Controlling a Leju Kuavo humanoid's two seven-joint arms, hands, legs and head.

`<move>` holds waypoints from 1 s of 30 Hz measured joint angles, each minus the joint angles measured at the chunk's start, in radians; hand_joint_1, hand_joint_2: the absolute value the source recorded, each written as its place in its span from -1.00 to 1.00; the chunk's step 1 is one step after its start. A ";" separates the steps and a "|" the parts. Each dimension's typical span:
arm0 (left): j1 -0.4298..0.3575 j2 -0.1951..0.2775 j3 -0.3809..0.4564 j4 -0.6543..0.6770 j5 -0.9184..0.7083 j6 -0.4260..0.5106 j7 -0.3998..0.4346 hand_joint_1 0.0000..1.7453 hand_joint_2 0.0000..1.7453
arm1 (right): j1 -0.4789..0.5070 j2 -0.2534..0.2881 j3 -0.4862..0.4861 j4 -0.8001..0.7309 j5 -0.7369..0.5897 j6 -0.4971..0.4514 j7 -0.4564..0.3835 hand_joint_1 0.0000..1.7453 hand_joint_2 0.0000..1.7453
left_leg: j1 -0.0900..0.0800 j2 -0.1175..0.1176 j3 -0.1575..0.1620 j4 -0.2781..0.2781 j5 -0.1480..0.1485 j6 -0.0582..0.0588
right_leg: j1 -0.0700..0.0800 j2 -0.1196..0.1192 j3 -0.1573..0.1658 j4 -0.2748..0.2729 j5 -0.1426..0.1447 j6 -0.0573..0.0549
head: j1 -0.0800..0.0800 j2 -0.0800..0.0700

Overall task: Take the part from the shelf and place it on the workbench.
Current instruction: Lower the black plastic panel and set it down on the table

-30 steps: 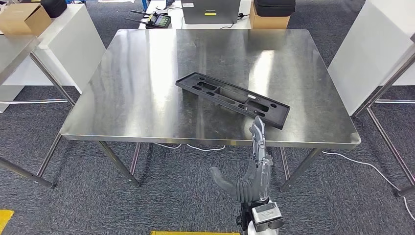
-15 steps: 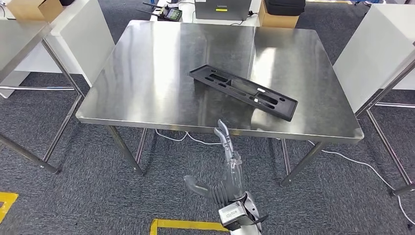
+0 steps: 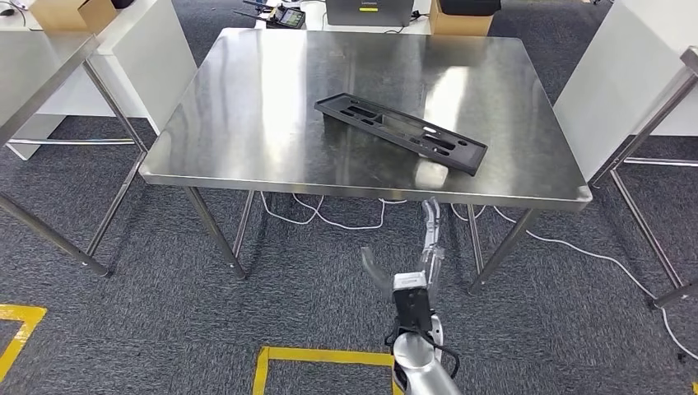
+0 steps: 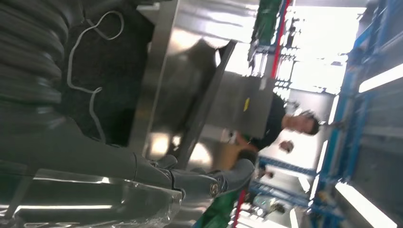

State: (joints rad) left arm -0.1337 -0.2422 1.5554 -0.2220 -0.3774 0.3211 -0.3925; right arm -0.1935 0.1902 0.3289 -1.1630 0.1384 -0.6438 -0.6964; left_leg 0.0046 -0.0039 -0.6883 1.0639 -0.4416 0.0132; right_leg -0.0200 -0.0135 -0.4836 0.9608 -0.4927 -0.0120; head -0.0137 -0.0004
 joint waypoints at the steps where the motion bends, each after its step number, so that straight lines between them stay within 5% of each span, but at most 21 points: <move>1: 0.000 0.000 0.000 0.000 0.002 -0.004 -0.001 -1.00 -1.00 | -0.003 0.003 -0.020 0.013 -0.011 -0.001 0.000 -1.00 1.00 | 0.003 0.001 -0.014 0.058 -0.058 -0.007 | 0.001 -0.001 -0.011 0.000 0.012 -0.005 | -0.002 0.000; 3: 0.000 0.002 0.000 0.000 0.004 -0.010 -0.001 -1.00 -1.00 | -0.004 0.006 -0.049 0.034 -0.020 -0.010 0.000 -1.00 1.00 | 0.012 0.001 -0.027 0.174 -0.122 -0.021 | 0.001 -0.004 -0.037 0.003 0.034 -0.002 | -0.003 0.000; 4: 0.000 0.003 0.000 0.000 0.005 -0.013 0.000 -1.00 -1.00 | -0.004 0.007 -0.061 0.042 -0.020 -0.018 0.000 -1.00 1.00 | 0.017 0.001 -0.018 0.202 -0.113 -0.027 | 0.001 -0.005 -0.051 0.007 0.045 0.002 | -0.004 0.000; 6: -0.001 0.005 0.000 0.000 0.007 -0.017 0.006 -1.00 -1.00 | -0.002 0.007 -0.087 0.053 -0.010 -0.035 0.000 -1.00 1.00 | 0.028 0.001 0.047 0.160 -0.053 -0.035 | -0.004 -0.006 -0.085 0.020 0.061 0.013 | -0.004 0.000; 8: -0.002 0.006 0.000 0.000 0.009 -0.018 0.012 -1.00 -1.00 | -0.002 0.009 -0.114 0.064 0.016 -0.044 0.000 -1.00 1.00 | 0.031 -0.001 0.143 0.035 -0.047 -0.041 | -0.005 -0.006 -0.111 0.037 0.071 0.026 | -0.005 0.000; 10: -0.003 0.006 0.000 0.000 0.011 -0.016 0.014 -1.00 -1.00 | -0.018 0.015 -0.143 0.109 0.037 -0.040 0.010 -1.00 1.00 | 0.025 -0.004 0.188 -0.043 -0.077 -0.033 | -0.002 -0.006 -0.122 0.044 0.083 0.043 | -0.005 0.000; 13: -0.004 0.005 0.000 0.000 0.018 -0.004 0.017 -1.00 -1.00 | -0.070 0.024 -0.195 0.289 0.036 -0.034 0.057 -1.00 1.00 | 0.015 0.000 0.171 -0.059 -0.057 0.009 | 0.001 -0.004 -0.132 0.046 0.093 0.066 | -0.004 0.000; 15: -0.005 0.003 0.000 0.000 0.021 0.003 0.019 -1.00 -1.00 | -0.096 0.025 -0.225 0.420 0.035 -0.038 0.076 -1.00 1.00 | 0.012 0.004 0.142 -0.066 -0.029 0.037 | 0.001 -0.001 -0.163 0.108 0.031 0.057 | 0.001 0.000; 17: -0.005 0.003 0.000 0.000 0.021 0.009 0.022 -1.00 -1.00 | -0.117 0.026 -0.244 0.530 0.045 -0.028 0.137 -1.00 1.00 | 0.007 0.004 0.111 -0.065 -0.003 0.048 | 0.001 0.003 -0.200 0.235 -0.063 0.042 | 0.007 0.000; 18: -0.004 0.003 -0.001 0.000 0.021 0.011 0.024 -1.00 -1.00 | -0.128 0.025 -0.251 0.584 0.053 -0.014 0.203 -1.00 1.00 | 0.005 0.004 0.096 -0.065 0.010 0.049 | 0.001 0.005 -0.207 0.296 -0.090 0.043 | 0.008 0.000; 20: -0.004 0.004 -0.003 0.000 0.018 0.014 0.033 -1.00 -1.00 | -0.136 0.023 -0.261 0.679 0.064 0.032 0.389 -1.00 1.00 | 0.001 0.005 0.067 -0.063 0.035 0.048 | 0.003 0.007 -0.178 0.332 -0.073 0.062 | 0.008 0.000; 22: -0.003 0.005 -0.008 0.000 0.010 0.009 0.044 -1.00 -1.00 | -0.120 0.019 -0.268 0.751 0.076 0.091 0.578 -1.00 1.00 | -0.002 0.002 0.041 -0.061 0.058 0.044 | 0.007 0.008 -0.084 0.233 -0.034 0.071 | 0.009 0.000; 25: -0.001 0.007 -0.022 0.000 -0.005 -0.008 0.059 -1.00 -1.00 | -0.074 0.011 -0.270 0.828 0.121 0.162 0.801 -1.00 1.00 | -0.008 0.000 0.024 -0.061 0.087 0.031 | 0.020 0.009 0.048 0.026 -0.056 0.050 | 0.007 0.000; 28: 0.003 0.012 -0.038 0.000 -0.021 -0.026 0.074 -1.00 -1.00 | -0.017 -0.001 -0.251 0.885 0.186 0.224 0.961 -1.00 1.00 | -0.004 0.001 0.018 -0.059 0.093 0.013 | 0.014 0.007 0.046 -0.003 -0.050 0.023 | 0.005 0.000; 30: 0.007 0.018 -0.050 0.000 -0.033 -0.040 0.085 -1.00 -1.00 | 0.018 -0.010 -0.235 0.911 0.204 0.283 1.035 -1.00 0.00 | 0.003 0.001 0.001 -0.006 0.015 0.000 | 0.003 0.002 0.029 -0.005 -0.028 0.000 | 0.002 0.000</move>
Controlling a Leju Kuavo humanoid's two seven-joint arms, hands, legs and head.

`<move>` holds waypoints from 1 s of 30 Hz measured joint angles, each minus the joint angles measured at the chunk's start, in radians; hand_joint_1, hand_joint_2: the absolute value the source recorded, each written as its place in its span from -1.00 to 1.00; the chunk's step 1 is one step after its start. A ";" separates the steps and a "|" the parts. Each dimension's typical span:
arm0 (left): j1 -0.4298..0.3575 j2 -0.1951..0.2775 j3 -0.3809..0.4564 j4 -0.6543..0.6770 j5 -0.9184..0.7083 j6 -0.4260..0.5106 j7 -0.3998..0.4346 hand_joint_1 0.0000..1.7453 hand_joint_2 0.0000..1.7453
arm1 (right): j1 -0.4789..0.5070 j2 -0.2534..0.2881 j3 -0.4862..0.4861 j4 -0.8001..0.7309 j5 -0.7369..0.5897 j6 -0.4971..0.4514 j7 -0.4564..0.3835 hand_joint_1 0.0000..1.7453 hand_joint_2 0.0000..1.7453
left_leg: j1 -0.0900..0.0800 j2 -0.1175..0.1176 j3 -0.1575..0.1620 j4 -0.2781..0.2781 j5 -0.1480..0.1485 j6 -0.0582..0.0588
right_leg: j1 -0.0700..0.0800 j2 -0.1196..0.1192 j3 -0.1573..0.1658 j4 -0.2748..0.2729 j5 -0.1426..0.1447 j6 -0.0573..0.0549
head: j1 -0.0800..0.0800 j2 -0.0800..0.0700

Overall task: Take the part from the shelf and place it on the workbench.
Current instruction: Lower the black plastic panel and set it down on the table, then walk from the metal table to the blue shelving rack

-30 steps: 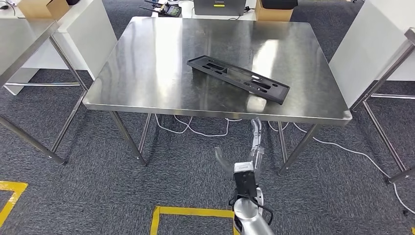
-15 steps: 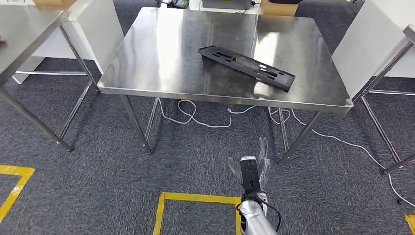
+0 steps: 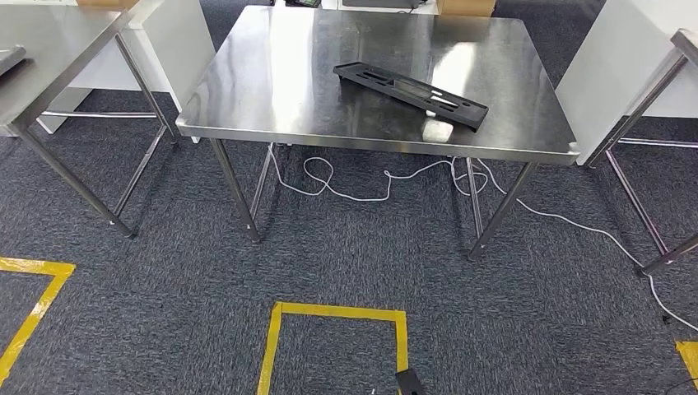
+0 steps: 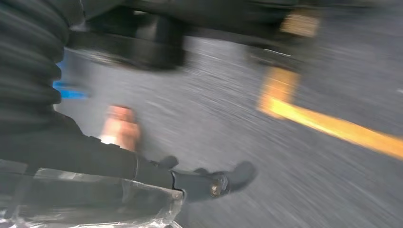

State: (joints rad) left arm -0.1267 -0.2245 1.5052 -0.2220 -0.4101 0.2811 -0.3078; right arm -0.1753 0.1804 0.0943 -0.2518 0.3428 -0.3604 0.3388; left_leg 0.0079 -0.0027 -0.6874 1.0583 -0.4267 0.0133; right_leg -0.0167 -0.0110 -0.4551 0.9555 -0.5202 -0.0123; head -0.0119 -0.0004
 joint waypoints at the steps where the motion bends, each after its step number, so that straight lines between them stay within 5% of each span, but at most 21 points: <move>1: 0.001 0.002 -0.006 0.000 -0.005 -0.007 0.004 -1.00 -1.00 | 0.015 -0.004 0.005 0.009 0.003 0.026 0.017 -1.00 -0.50 | 0.003 0.000 -0.012 0.053 -0.060 -0.007 | 0.001 -0.002 -0.012 0.000 0.011 -0.006 | -0.001 0.000; 2: 0.002 0.005 -0.012 0.000 -0.010 -0.013 0.006 -1.00 -1.00 | 0.027 -0.009 0.009 0.017 0.006 0.045 0.023 -1.00 -1.00 | 0.005 0.000 -0.023 0.117 -0.112 -0.013 | 0.001 -0.004 -0.024 0.001 0.023 -0.010 | -0.003 0.000; 3: 0.002 0.007 -0.018 0.000 -0.016 -0.020 0.008 -1.00 -1.00 | 0.036 -0.014 0.013 0.024 0.012 0.059 0.025 -1.00 -1.00 | 0.009 0.000 -0.029 0.179 -0.141 -0.020 | 0.001 -0.005 -0.037 0.002 0.035 -0.008 | -0.003 0.000; 5: 0.003 0.012 -0.031 0.000 -0.028 -0.034 0.014 -1.00 -1.00 | 0.043 -0.025 0.024 0.034 0.024 0.081 0.028 -1.00 -1.00 | 0.018 0.000 -0.011 0.240 -0.122 -0.031 | 0.000 -0.006 -0.065 0.008 0.058 0.001 | -0.003 0.000; 7: 0.002 0.017 -0.046 0.000 -0.039 -0.047 0.021 -1.00 -1.00 | 0.044 -0.037 0.032 0.040 0.029 0.090 0.026 -1.00 -1.00 | 0.030 0.000 0.071 0.169 -0.070 -0.040 | -0.005 -0.006 -0.095 0.023 0.074 0.012 | -0.003 0.000; 10: 0.000 0.021 -0.066 0.000 -0.048 -0.070 0.023 -1.00 -1.00 | 0.042 -0.054 0.036 0.044 0.033 0.069 -0.026 -1.00 -1.00 | 0.031 -0.006 0.199 -0.016 -0.102 -0.041 | -0.001 -0.006 -0.131 0.051 0.090 0.034 | -0.004 0.000; 13: 0.001 0.024 -0.082 0.000 -0.060 -0.086 0.029 -1.00 -1.00 | 0.032 -0.061 0.039 0.045 0.048 0.037 -0.083 -1.00 -1.00 | 0.019 -0.003 0.188 -0.050 -0.103 -0.005 | 0.003 -0.005 -0.150 0.053 0.111 0.061 | -0.002 0.000; 15: 0.002 0.025 -0.094 0.000 -0.069 -0.091 0.030 -1.00 -1.00 | 0.023 -0.061 0.043 0.047 0.062 0.022 -0.093 -1.00 -1.00 | 0.014 0.003 0.160 -0.055 -0.076 0.023 | 0.000 -0.002 -0.176 0.093 0.065 0.056 | 0.000 0.000; 16: 0.002 0.025 -0.099 0.000 -0.072 -0.090 0.031 -1.00 -1.00 | 0.019 -0.061 0.046 0.048 0.066 0.013 -0.099 -1.00 -1.00 | 0.012 0.006 0.144 -0.056 -0.062 0.033 | -0.002 -0.001 -0.193 0.142 0.017 0.047 | 0.002 0.000; 18: 0.003 0.026 -0.108 0.000 -0.083 -0.077 0.043 -1.00 -1.00 | 0.016 -0.060 0.050 0.048 0.069 -0.003 -0.112 -1.00 -1.00 | 0.007 0.006 0.110 -0.055 -0.035 0.041 | -0.002 0.001 -0.220 0.264 -0.066 0.039 | 0.007 0.000; 19: 0.003 0.026 -0.113 0.000 -0.093 -0.066 0.058 -1.00 -1.00 | 0.015 -0.060 0.050 0.048 0.070 -0.011 -0.118 -1.00 -1.00 | 0.004 0.007 0.092 -0.054 -0.020 0.042 | -0.002 0.002 -0.219 0.314 -0.079 0.045 | 0.008 0.000; 21: 0.003 0.028 -0.126 0.001 -0.115 -0.042 0.098 -1.00 -1.00 | 0.015 -0.062 0.051 0.048 0.068 -0.025 -0.124 -1.00 -1.00 | 0.000 0.007 0.058 -0.052 0.009 0.039 | 0.000 0.005 -0.173 0.325 -0.046 0.067 | 0.009 0.000; 22: 0.003 0.029 -0.133 0.001 -0.125 -0.033 0.117 -1.00 -1.00 | 0.015 -0.063 0.050 0.048 0.066 -0.031 -0.125 -1.00 -1.00 | -0.001 0.007 0.044 -0.051 0.023 0.036 | 0.001 0.005 -0.126 0.280 -0.022 0.073 | 0.009 0.000; 24: 0.003 0.030 -0.145 0.002 -0.139 -0.023 0.141 -1.00 -1.00 | 0.017 -0.066 0.050 0.048 0.060 -0.042 -0.126 -1.00 -1.00 | -0.003 0.007 0.023 -0.050 0.048 0.028 | 0.008 0.006 -0.007 0.119 -0.025 0.063 | 0.008 0.000; 26: 0.002 0.031 -0.155 0.002 -0.145 -0.021 0.149 -1.00 -1.00 | 0.021 -0.068 0.050 0.049 0.055 -0.048 -0.127 -1.00 -1.00 | -0.004 0.008 0.017 -0.056 0.072 0.017 | 0.017 0.007 0.058 0.004 -0.054 0.042 | 0.007 0.000; 28: 0.004 0.033 -0.161 0.002 -0.148 -0.024 0.154 -1.00 -1.00 | 0.031 -0.069 0.049 0.051 0.049 -0.053 -0.126 -1.00 -1.00 | -0.002 0.009 0.014 -0.063 0.091 0.005 | 0.015 0.007 0.052 -0.013 -0.047 0.028 | 0.005 0.000; 30: 0.007 0.037 -0.167 0.003 -0.153 -0.028 0.159 -1.00 -1.00 | 0.046 -0.070 0.046 0.054 0.042 -0.056 -0.124 -1.00 -1.00 | 0.002 0.006 -0.001 -0.032 0.040 -0.006 | 0.005 0.002 0.032 -0.013 -0.022 0.009 | 0.001 0.000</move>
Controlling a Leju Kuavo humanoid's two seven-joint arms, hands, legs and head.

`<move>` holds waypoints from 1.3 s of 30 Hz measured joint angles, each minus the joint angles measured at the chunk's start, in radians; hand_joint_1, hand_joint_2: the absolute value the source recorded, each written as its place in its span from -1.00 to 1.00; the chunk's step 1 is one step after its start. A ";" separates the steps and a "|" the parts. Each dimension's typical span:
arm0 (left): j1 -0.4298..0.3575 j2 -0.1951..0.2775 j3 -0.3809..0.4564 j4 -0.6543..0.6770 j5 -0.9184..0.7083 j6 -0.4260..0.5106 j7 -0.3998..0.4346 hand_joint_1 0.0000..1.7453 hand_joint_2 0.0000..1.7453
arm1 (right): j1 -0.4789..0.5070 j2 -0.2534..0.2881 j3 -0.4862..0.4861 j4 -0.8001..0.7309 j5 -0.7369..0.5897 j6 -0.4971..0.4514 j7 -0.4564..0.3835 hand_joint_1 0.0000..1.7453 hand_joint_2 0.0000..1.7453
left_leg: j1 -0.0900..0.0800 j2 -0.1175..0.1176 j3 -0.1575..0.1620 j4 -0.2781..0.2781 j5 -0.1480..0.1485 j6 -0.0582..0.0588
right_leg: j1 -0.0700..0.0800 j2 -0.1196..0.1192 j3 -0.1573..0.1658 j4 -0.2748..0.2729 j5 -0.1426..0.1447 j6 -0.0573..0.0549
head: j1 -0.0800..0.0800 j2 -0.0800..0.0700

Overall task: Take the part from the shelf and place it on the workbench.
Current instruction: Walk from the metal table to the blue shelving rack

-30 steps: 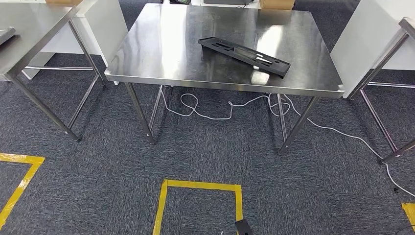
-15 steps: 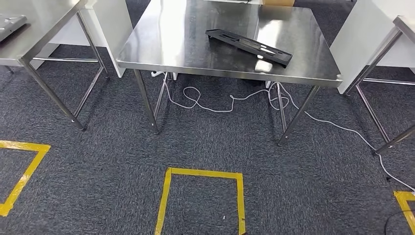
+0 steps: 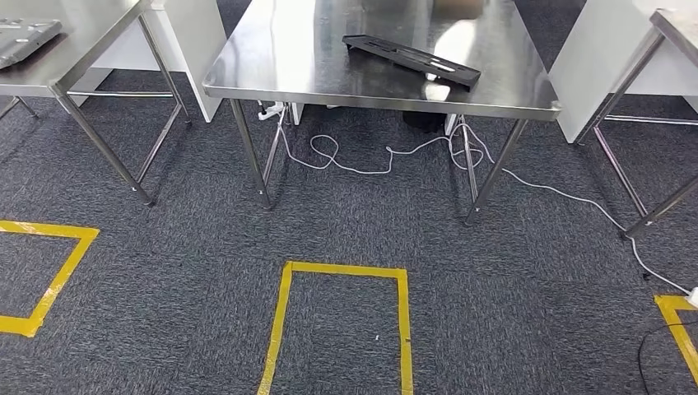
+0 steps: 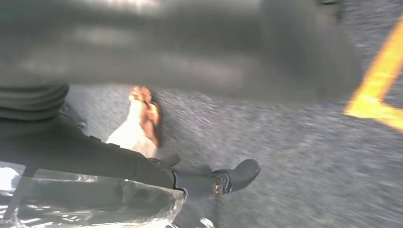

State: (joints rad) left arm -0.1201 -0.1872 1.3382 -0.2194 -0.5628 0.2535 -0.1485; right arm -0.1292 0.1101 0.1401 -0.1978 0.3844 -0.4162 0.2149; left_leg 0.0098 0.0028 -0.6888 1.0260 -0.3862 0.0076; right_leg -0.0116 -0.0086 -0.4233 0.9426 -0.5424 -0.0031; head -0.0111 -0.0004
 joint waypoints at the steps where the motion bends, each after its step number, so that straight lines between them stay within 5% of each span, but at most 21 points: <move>1: 0.001 0.002 -0.003 0.000 -0.002 -0.001 0.002 -1.00 -1.00 | 0.008 0.000 -0.002 0.001 -0.003 -0.002 0.001 -1.00 -1.00 | 0.002 -0.002 -0.012 0.045 -0.054 -0.005 | -0.004 -0.003 -0.013 0.000 0.013 -0.008 | -0.002 0.000; 3: 0.002 0.003 -0.010 0.001 -0.005 -0.003 0.006 -1.00 -1.00 | 0.023 -0.002 -0.007 0.002 -0.008 -0.008 0.000 -1.00 -1.00 | 0.004 -0.002 -0.036 0.176 -0.158 -0.014 | -0.001 -0.008 -0.040 0.003 0.038 -0.015 | -0.005 0.000; 4: 0.002 0.004 -0.013 0.002 -0.006 -0.005 0.007 -1.00 -1.00 | 0.029 -0.003 -0.009 0.003 -0.009 -0.011 -0.001 -1.00 -1.00 | 0.005 -0.003 -0.040 0.235 -0.177 -0.018 | 0.000 -0.009 -0.054 0.006 0.049 -0.014 | -0.005 0.000; 6: 0.002 0.007 -0.016 0.003 -0.007 -0.008 0.008 -1.00 -1.00 | 0.036 -0.005 -0.013 0.003 -0.010 -0.015 -0.002 -1.00 -1.00 | 0.010 -0.002 -0.008 0.266 -0.151 -0.023 | -0.001 -0.010 -0.086 0.020 0.068 -0.009 | -0.005 0.000; 8: 0.001 0.010 -0.017 0.003 -0.007 -0.010 0.008 -1.00 -1.00 | 0.039 -0.006 -0.015 0.003 -0.010 -0.015 -0.002 -1.00 -1.00 | 0.017 -0.003 0.090 0.158 -0.116 -0.026 | -0.003 -0.009 -0.119 0.040 0.078 0.001 | -0.005 0.000; 10: -0.001 0.011 -0.018 0.004 -0.007 -0.012 0.008 -1.00 -1.00 | 0.039 -0.007 -0.016 0.003 -0.010 -0.015 -0.002 -1.00 -1.00 | 0.017 -0.007 0.179 0.026 -0.128 -0.024 | -0.001 -0.009 -0.144 0.058 0.087 0.014 | -0.004 0.000; 12: -0.002 0.011 -0.019 0.004 -0.008 -0.013 0.008 -1.00 -1.00 | 0.039 -0.008 -0.017 0.004 -0.010 -0.016 -0.002 -1.00 -1.00 | 0.008 -0.010 0.197 -0.017 -0.139 -0.014 | 0.002 -0.009 -0.156 0.064 0.100 0.031 | -0.003 0.000; 14: -0.002 0.011 -0.019 0.005 -0.009 -0.012 0.008 -1.00 -1.00 | 0.041 -0.010 -0.018 0.005 -0.010 -0.017 -0.002 -1.00 -1.00 | 0.006 -0.006 0.181 -0.025 -0.123 0.009 | 0.003 -0.007 -0.168 0.070 0.102 0.044 | -0.003 0.000; 16: -0.003 0.012 -0.019 0.006 -0.009 -0.013 0.008 -1.00 -1.00 | 0.043 -0.012 -0.018 0.006 -0.010 -0.017 -0.002 -1.00 -1.00 | 0.005 0.000 0.158 -0.033 -0.100 0.032 | 0.003 -0.003 -0.197 0.129 0.047 0.039 | 0.001 0.000; 19: -0.003 0.012 -0.019 0.006 -0.006 -0.033 -0.013 -1.00 -1.00 | 0.044 -0.012 -0.018 0.006 -0.007 -0.020 -0.003 -1.00 -1.00 | 0.001 0.004 0.119 -0.031 -0.066 0.042 | 0.000 0.001 -0.249 0.312 -0.065 0.032 | 0.007 0.000; 21: -0.003 0.012 -0.019 0.007 -0.003 -0.047 -0.034 -1.00 -1.00 | 0.042 -0.013 -0.018 0.006 -0.001 -0.021 -0.006 -1.00 -1.00 | 0.001 0.006 0.091 -0.030 -0.043 0.040 | 0.000 0.001 -0.223 0.339 -0.063 0.049 | 0.008 0.000; 24: -0.005 0.012 -0.019 0.007 -0.002 -0.051 -0.044 -1.00 -1.00 | 0.035 -0.014 -0.018 0.006 0.005 -0.025 -0.017 -1.00 -1.00 | -0.001 0.006 0.062 -0.029 -0.015 0.029 | 0.001 0.002 -0.068 0.136 -0.009 0.065 | 0.009 0.000; 26: -0.005 0.012 -0.019 0.008 -0.004 -0.050 -0.043 -1.00 -1.00 | 0.031 -0.014 -0.018 0.006 0.007 -0.029 -0.024 -1.00 -1.00 | -0.003 0.008 0.053 -0.030 0.004 0.019 | 0.008 0.006 -0.006 0.027 -0.006 0.054 | 0.008 0.000; 29: -0.005 0.012 -0.024 0.008 -0.023 -0.035 -0.033 -1.00 -1.00 | 0.031 -0.012 -0.020 0.006 -0.006 -0.032 -0.033 -1.00 -1.00 | -0.002 0.008 0.045 -0.034 0.018 0.001 | 0.007 0.007 -0.017 0.004 0.003 0.025 | 0.008 0.000; 30: -0.005 0.012 -0.029 0.008 -0.032 -0.029 -0.027 -1.00 -1.00 | 0.031 -0.011 -0.023 0.006 -0.014 -0.032 -0.036 -1.00 -1.00 | 0.000 0.006 0.038 -0.021 -0.002 -0.004 | 0.002 0.005 -0.023 0.003 0.010 0.011 | 0.007 0.000; 32: -0.004 0.013 -0.039 0.008 -0.044 -0.017 -0.013 -1.00 -1.00 | 0.034 -0.010 -0.033 0.006 -0.026 -0.033 -0.038 -1.00 -1.00 | 0.004 0.004 0.011 0.065 -0.094 -0.013 | -0.003 0.002 -0.038 0.002 0.028 -0.012 | 0.006 0.000; 34: -0.003 0.013 -0.043 0.008 -0.051 -0.012 -0.003 -1.00 -1.00 | 0.040 -0.010 -0.041 0.007 -0.029 -0.033 -0.037 -1.00 -1.00 | 0.006 0.003 -0.020 0.201 -0.178 -0.021 | 0.001 0.000 -0.057 0.004 0.044 -0.021 | 0.004 0.000; 35: -0.003 0.013 -0.044 0.008 -0.053 -0.015 -0.004 -1.00 -1.00 | 0.043 -0.010 -0.043 0.007 -0.031 -0.034 -0.037 -1.00 -1.00 | 0.007 0.002 -0.025 0.249 -0.186 -0.024 | 0.002 -0.001 -0.064 0.006 0.051 -0.020 | 0.004 0.000; 37: -0.002 0.014 -0.045 0.008 -0.055 -0.026 -0.017 -1.00 -1.00 | 0.050 -0.010 -0.049 0.007 -0.035 -0.034 -0.037 -1.00 -1.00 | 0.010 0.002 0.018 0.234 -0.150 -0.025 | 0.003 -0.001 -0.077 0.013 0.060 -0.016 | 0.004 0.000; 39: -0.003 0.015 -0.048 0.008 -0.055 -0.033 -0.029 -1.00 -1.00 | 0.055 -0.010 -0.055 0.007 -0.037 -0.035 -0.037 -1.00 -1.00 | 0.010 0.001 0.122 0.092 -0.112 -0.018 | 0.005 -0.001 -0.087 0.024 0.065 -0.012 | 0.004 0.000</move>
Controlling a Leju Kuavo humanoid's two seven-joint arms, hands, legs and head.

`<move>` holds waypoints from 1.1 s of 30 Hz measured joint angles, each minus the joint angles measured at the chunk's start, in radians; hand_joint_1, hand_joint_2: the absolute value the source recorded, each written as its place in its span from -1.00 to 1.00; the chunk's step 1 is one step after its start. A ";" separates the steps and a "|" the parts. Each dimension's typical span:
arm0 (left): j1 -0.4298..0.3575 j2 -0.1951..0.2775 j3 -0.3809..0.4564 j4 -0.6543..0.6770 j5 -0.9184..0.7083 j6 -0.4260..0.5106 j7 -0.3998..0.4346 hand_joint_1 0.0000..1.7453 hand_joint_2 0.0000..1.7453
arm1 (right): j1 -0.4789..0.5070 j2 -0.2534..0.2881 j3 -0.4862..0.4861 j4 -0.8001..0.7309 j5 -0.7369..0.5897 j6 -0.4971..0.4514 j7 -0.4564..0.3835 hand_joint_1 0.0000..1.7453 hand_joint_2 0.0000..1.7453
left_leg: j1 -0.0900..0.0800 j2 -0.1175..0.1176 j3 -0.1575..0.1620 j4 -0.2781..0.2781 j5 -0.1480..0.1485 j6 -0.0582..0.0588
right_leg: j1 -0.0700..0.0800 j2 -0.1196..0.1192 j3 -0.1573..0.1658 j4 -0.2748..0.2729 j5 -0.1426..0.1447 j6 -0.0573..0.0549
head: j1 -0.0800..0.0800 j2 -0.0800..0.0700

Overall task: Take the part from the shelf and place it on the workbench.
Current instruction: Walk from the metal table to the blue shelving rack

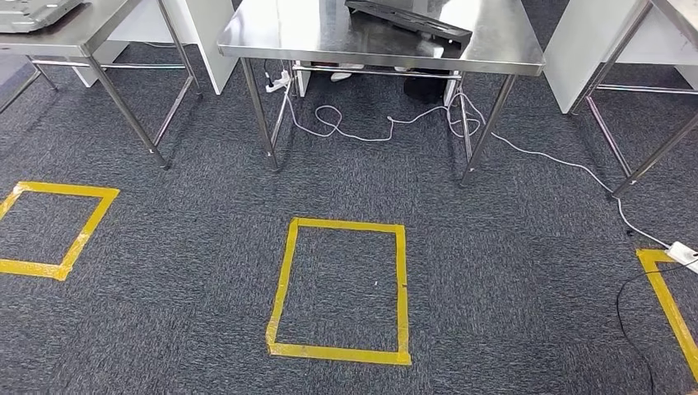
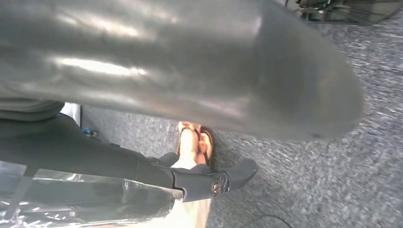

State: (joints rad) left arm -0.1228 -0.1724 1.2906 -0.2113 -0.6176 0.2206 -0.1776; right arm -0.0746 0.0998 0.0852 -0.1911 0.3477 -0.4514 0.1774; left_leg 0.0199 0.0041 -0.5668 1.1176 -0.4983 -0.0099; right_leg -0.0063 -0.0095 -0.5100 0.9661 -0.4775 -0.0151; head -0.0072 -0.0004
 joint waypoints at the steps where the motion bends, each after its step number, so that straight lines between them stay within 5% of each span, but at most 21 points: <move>1: 0.000 0.001 -0.003 0.000 0.000 0.000 -0.002 -1.00 -1.00 | 0.001 0.000 -0.002 0.000 0.000 -0.001 0.000 -1.00 -1.00 | -0.001 -0.001 0.043 -0.065 0.005 0.005 | 0.002 0.000 -0.004 0.004 0.002 0.003 | 0.001 0.000; 3: 0.000 0.002 -0.009 0.000 0.000 0.000 -0.004 -1.00 -1.00 | 0.001 0.000 -0.005 0.000 0.000 -0.002 -0.001 -1.00 -1.00 | -0.006 -0.002 0.074 -0.124 -0.003 0.013 | 0.006 -0.001 -0.013 0.009 0.008 0.013 | 0.001 0.000; 6: -0.001 0.001 -0.013 0.001 -0.001 0.000 -0.006 -1.00 -1.00 | 0.001 -0.001 -0.008 0.000 -0.001 -0.004 -0.002 -1.00 -1.00 | -0.003 0.001 0.066 -0.145 0.008 0.036 | 0.010 0.000 -0.032 0.025 0.005 0.029 | 0.002 0.000; 9: -0.001 0.001 -0.014 0.002 -0.001 0.000 -0.006 -1.00 -1.00 | 0.003 -0.002 -0.010 0.000 -0.001 -0.005 -0.002 -1.00 -1.00 | 0.000 0.005 0.052 -0.157 0.029 0.055 | 0.005 0.006 -0.104 0.176 -0.078 0.025 | 0.008 0.000; 11: -0.001 0.001 -0.014 0.002 -0.002 0.000 -0.006 -1.00 -1.00 | 0.006 -0.003 -0.012 0.000 -0.001 -0.005 -0.002 -1.00 -1.00 | -0.001 0.006 0.039 -0.156 0.039 0.054 | -0.002 0.007 -0.149 0.293 -0.124 0.030 | 0.011 0.000; 12: 0.000 0.001 -0.015 0.002 -0.003 0.000 -0.006 -1.00 -1.00 | 0.008 -0.003 -0.013 0.000 -0.001 -0.005 -0.002 -1.00 -1.00 | -0.001 0.006 0.034 -0.156 0.043 0.052 | -0.006 0.007 -0.146 0.304 -0.125 0.039 | 0.011 0.000; 13: 0.000 0.001 -0.015 0.003 -0.004 0.000 -0.004 -1.00 -1.00 | 0.009 -0.003 -0.013 0.000 -0.002 -0.006 -0.003 -1.00 -1.00 | 0.000 0.006 0.030 -0.155 0.047 0.049 | -0.009 0.006 -0.120 0.269 -0.110 0.050 | 0.011 0.000; 15: 0.000 0.001 -0.019 0.006 -0.013 -0.001 0.019 -1.00 -1.00 | 0.011 -0.004 -0.014 0.000 -0.004 -0.008 -0.006 -1.00 -1.00 | 0.001 0.006 0.026 -0.150 0.051 0.041 | -0.018 0.006 -0.031 0.116 -0.062 0.070 | 0.012 0.000; 18: 0.000 -0.015 -0.030 0.009 -0.036 0.040 0.056 -1.00 -1.00 | 0.011 -0.001 -0.017 0.000 -0.007 -0.014 -0.011 -1.00 -1.00 | -0.005 0.005 0.018 -0.138 0.046 0.032 | -0.021 0.011 0.027 -0.007 -0.033 0.062 | 0.010 0.000; 21: 0.001 -0.042 -0.040 0.009 -0.045 0.077 0.059 -1.00 -1.00 | 0.015 0.002 -0.020 0.000 -0.007 -0.016 -0.012 -1.00 -1.00 | -0.001 0.003 0.014 -0.137 0.049 0.055 | -0.017 0.012 0.025 -0.006 -0.027 0.049 | 0.006 0.000; 26: 0.001 -0.058 -0.046 0.012 -0.053 0.077 0.062 -1.00 -1.00 | 0.015 0.006 -0.033 0.001 -0.031 -0.015 -0.017 -1.00 -1.00 | 0.008 0.002 0.011 -0.140 0.062 0.046 | -0.009 0.011 0.023 -0.005 -0.020 0.037 | 0.006 0.000; 33: 0.001 -0.058 -0.051 0.012 -0.061 0.063 0.048 -1.00 -1.00 | 0.015 0.009 -0.079 0.001 -0.076 -0.016 -0.034 -1.00 -1.00 | 0.006 -0.002 0.003 -0.130 0.062 0.047 | -0.010 0.011 0.021 -0.004 -0.017 0.039 | 0.006 0.000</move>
State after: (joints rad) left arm -0.1219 -0.2302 1.2398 -0.1991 -0.6783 0.2836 -0.1297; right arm -0.0597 0.1086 0.0059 -0.1904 0.2717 -0.4673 0.1435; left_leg 0.0258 0.0026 -0.5641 0.9872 -0.4361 0.0374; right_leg -0.0159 0.0011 -0.4893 0.9619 -0.4946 0.0242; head -0.0014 -0.0004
